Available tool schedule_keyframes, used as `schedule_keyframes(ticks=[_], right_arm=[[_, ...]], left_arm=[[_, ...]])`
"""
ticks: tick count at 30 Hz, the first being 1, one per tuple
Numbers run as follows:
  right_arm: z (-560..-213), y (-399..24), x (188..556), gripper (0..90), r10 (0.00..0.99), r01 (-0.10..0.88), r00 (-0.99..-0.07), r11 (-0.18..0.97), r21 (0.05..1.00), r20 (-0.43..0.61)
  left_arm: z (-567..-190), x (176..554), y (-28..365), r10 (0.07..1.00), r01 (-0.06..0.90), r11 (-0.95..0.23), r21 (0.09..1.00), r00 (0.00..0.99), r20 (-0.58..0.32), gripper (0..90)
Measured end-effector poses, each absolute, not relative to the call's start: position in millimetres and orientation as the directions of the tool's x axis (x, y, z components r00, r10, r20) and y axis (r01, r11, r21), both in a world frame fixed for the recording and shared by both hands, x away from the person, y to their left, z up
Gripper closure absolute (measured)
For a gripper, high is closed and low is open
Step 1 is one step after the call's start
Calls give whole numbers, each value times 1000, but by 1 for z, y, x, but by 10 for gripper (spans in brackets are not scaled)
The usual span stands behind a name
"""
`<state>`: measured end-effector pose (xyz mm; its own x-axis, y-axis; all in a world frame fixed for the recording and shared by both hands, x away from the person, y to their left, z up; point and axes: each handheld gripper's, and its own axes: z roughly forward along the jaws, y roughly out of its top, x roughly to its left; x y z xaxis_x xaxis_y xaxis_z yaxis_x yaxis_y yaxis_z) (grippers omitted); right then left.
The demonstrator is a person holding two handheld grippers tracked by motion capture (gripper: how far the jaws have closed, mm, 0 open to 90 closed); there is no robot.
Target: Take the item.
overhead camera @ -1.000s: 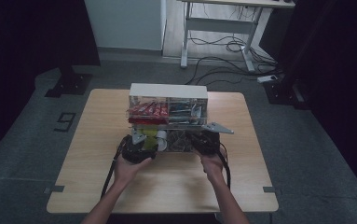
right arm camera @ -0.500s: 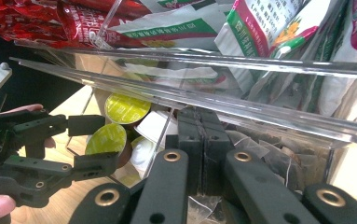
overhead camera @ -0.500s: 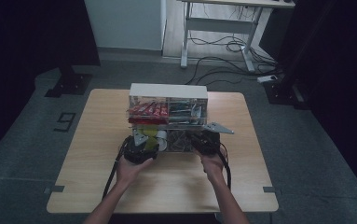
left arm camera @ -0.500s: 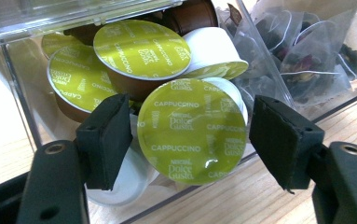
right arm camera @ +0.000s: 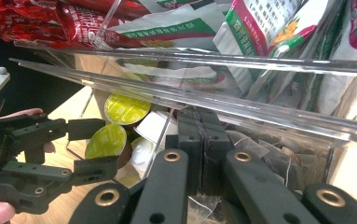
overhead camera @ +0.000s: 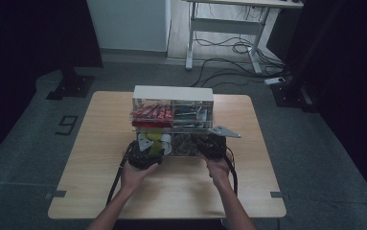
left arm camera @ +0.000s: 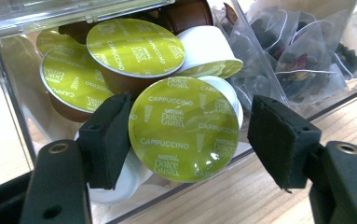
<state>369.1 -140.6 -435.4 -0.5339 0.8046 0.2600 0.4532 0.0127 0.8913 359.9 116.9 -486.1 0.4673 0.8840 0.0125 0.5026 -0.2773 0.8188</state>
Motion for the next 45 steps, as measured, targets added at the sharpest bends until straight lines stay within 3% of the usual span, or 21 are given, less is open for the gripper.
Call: schedule_keyframes(ticks=[10,45], right_arm=[[-436,-141,369,888,805,452,-533,13,892,259],[-436,-141,369,888,806,454,-531,8,891,264]], left_arm=[[-490,358,114,889,474,-310,824,452,74,378],[-468,337,136,878,427,-215,878,478,-17,383]])
